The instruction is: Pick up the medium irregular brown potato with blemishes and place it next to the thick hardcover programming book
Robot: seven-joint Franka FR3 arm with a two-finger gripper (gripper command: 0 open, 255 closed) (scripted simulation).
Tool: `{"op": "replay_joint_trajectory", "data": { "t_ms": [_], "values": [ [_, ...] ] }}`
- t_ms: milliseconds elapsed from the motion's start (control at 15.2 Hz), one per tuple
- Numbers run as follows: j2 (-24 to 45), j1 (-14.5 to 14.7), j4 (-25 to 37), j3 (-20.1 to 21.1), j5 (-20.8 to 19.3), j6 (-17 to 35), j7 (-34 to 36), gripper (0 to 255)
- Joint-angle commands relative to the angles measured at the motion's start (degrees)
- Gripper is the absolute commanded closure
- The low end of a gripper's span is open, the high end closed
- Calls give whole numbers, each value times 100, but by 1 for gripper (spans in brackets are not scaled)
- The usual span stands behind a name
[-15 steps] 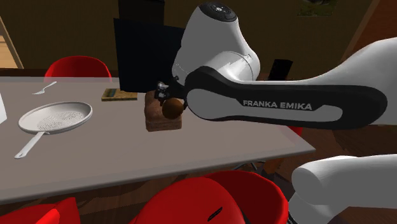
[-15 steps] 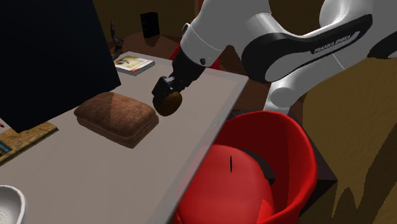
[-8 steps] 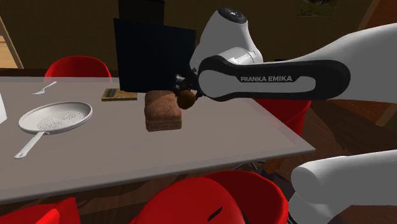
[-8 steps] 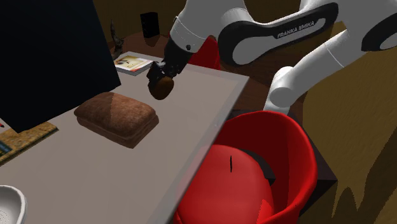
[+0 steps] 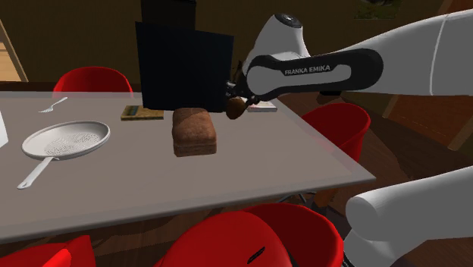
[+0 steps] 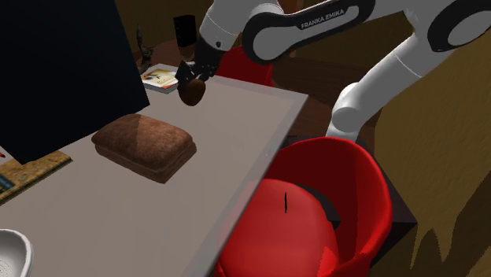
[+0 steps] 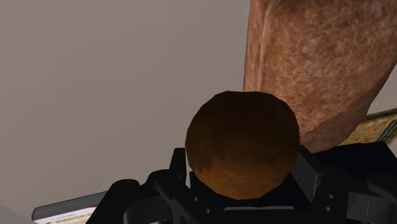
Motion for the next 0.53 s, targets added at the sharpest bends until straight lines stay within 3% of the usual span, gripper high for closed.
{"op": "replay_joint_trajectory", "data": {
  "t_ms": [0,462],
  "values": [
    [219,-102,78,-167,-47,109,-249,255],
    [1061,-439,589,-683,-190,314,-1034,255]
  ]
}}
